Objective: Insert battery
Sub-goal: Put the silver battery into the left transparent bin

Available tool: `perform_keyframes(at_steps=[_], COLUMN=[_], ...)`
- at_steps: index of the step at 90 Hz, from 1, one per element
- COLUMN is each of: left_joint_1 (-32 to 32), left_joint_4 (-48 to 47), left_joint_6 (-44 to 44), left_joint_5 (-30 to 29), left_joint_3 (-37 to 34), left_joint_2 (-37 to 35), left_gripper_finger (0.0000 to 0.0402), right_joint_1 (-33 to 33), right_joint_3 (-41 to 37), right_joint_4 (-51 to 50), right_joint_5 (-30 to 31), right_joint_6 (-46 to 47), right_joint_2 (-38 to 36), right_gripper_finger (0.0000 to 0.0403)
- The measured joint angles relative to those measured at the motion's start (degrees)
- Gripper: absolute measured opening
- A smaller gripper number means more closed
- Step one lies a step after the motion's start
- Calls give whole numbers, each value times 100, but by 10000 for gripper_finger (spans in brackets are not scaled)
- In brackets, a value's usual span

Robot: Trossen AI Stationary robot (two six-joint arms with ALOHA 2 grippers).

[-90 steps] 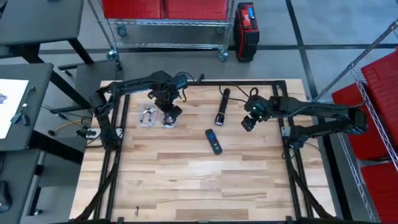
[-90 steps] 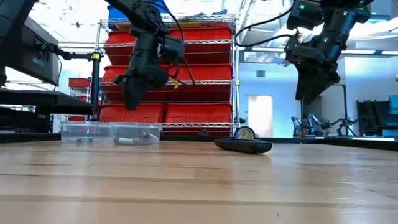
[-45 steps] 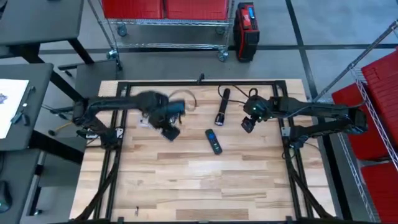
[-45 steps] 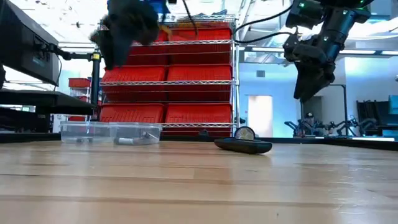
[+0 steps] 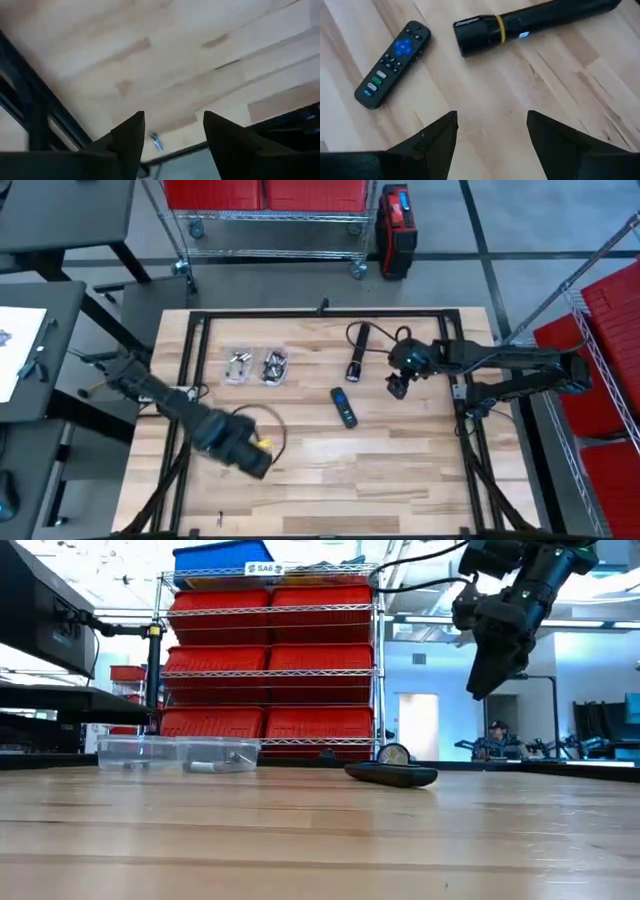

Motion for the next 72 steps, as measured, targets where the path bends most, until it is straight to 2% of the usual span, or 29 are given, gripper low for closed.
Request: perform_keyframes(at_steps=[11,18,32,45,53,72], left_joint_1=[-541,-832,-1389,-1797,-1984,-2161], left_joint_4=[117,681,1531,1890,2118,2653], left_joint_6=[-1066,-1661,-2553,-2620,-2551,-2761], left_joint_5=[-13,-50,-555,-429,-138,198], left_joint_3=[-395,-681,-950,-880,-814,-763], left_joint_2=[2,3,223,830,1199,1631], left_gripper_finger=[178,175,170,168,168,168], right_joint_1=[19,19,21,33,58,84], right_joint_3=[0,0,0,0,0,0], right_joint_4=[99,105,97,119,122,125], right_joint_5=[0,0,0,2,4,7], right_joint_6=[-4,-4,-2,-99,-109,-109], right_joint_2=[0,0,0,0,4,0], right_gripper_finger=[232,232,232,232,232,232])
